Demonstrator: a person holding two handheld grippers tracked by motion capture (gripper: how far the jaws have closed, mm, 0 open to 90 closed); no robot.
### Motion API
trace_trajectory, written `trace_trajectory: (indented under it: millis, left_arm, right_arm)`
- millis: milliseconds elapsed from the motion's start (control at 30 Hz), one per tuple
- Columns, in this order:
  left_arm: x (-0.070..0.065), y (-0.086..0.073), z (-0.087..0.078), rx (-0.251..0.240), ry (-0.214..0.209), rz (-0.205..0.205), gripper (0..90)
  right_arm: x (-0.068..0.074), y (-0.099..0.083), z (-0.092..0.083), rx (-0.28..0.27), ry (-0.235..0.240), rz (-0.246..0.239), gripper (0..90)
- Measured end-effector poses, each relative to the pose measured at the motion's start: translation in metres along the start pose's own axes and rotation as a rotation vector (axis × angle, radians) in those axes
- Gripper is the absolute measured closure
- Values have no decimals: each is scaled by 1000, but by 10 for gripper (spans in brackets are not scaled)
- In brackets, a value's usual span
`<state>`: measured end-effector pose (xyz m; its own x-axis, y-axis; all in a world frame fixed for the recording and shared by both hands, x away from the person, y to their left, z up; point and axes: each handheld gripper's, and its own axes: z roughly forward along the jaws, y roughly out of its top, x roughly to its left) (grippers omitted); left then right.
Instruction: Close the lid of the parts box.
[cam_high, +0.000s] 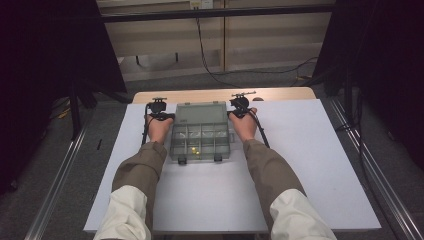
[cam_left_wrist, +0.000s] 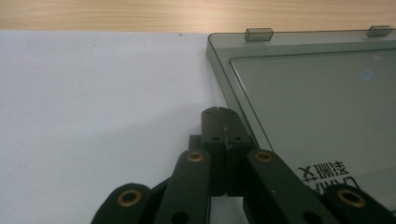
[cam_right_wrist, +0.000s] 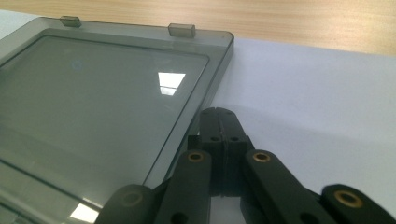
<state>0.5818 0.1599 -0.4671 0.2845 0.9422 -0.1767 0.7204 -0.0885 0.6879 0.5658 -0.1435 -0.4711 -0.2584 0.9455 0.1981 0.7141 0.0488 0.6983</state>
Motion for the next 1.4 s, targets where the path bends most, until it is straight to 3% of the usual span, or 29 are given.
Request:
trace_trajectory:
  millis: [167,267,333,533,800,967,1067,1267,1400]
  left_arm:
    - [-2,0,0,2,13,3,900]
    - [-1,-1,0,-2,6,-21,900]
    - [1,0,-1,-2,-13,-50,900]
    - [4,0,-2,-13,-31,-82,900]
    - [5,5,-17,-60,-78,-136,900]
    - [5,6,-30,-91,-132,-178,900]
    - [4,7,-38,-99,-148,-174,900]
    - [6,5,-49,-110,-171,-181,900]
    - [3,4,-55,-109,-172,-162,900]
  right_arm:
    - [-1,0,1,-1,6,23,900]
    - [0,-1,0,-4,0,36,900]
    - [1,-1,0,-8,-3,42,900]
    - [-1,-1,-1,-24,14,84,900]
    - [-4,4,-13,-85,75,137,900]
    - [-5,3,-23,-121,110,134,900]
    - [-5,3,-31,-136,130,138,900]
    - [2,4,-45,-163,130,78,900]
    - [5,2,-52,-179,130,63,900]
